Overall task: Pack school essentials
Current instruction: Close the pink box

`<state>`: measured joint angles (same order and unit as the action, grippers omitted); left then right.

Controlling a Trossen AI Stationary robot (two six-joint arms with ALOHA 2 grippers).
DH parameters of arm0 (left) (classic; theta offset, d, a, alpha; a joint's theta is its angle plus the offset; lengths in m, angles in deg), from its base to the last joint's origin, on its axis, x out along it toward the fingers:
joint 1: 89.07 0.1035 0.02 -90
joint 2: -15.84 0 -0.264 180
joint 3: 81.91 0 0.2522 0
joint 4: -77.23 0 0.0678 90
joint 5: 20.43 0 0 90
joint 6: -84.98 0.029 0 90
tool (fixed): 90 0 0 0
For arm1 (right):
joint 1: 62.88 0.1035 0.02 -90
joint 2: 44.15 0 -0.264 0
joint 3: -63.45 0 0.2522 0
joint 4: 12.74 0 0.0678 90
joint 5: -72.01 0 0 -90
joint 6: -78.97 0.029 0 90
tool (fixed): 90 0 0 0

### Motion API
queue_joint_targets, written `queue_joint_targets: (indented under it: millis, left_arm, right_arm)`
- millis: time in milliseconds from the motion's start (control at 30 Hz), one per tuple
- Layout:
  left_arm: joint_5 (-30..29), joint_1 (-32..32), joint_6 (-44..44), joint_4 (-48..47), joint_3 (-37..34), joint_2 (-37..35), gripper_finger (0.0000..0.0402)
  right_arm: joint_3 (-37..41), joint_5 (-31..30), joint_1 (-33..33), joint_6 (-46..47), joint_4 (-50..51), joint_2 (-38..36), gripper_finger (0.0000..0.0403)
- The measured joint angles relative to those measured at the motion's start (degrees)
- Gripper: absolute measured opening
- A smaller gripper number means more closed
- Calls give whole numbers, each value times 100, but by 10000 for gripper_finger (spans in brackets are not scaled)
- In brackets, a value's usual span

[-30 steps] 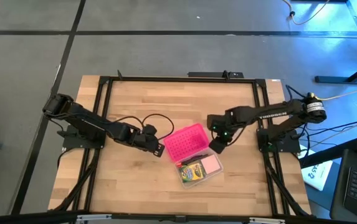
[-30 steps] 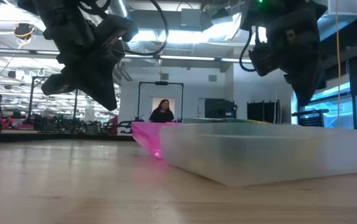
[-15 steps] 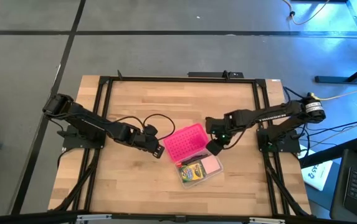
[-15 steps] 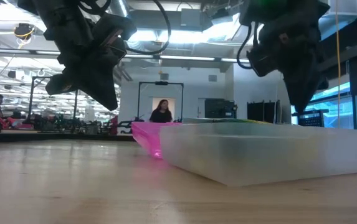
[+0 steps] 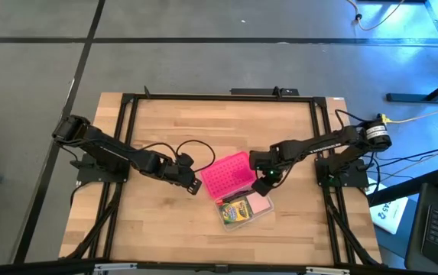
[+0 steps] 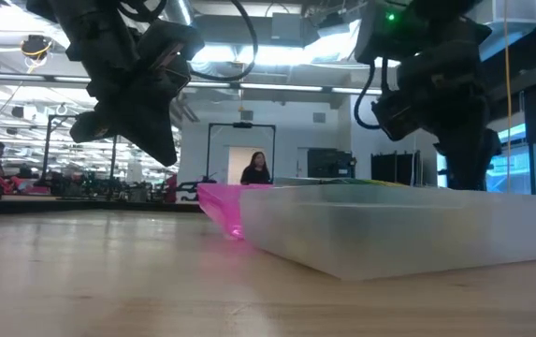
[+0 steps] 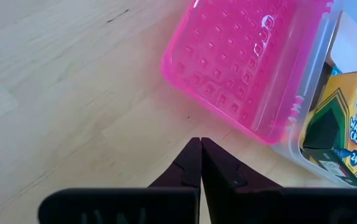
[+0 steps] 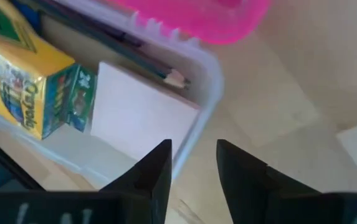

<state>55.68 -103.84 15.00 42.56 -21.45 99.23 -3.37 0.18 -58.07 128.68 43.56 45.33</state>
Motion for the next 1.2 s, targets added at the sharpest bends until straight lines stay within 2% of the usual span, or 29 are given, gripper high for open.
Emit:
queue_joint_targets:
  millis: [367, 833, 1033, 1200]
  left_arm:
    - [2, 0, 12, 4, 0, 1, 0]
    - [3, 0, 20, 0, 0, 1, 0]
    - [20, 0, 18, 0, 0, 1, 0]
    - [136, -2, -232, 0, 0, 8, 0]
  right_arm:
    - [2, 53, 36, -35, -183, 187, 129]
    - [7, 250, 241, -261, -598, 785, 129]
    - [7, -134, 241, -303, -625, 806, 129]
    - [-13, -115, 253, -295, -667, 944, 129]
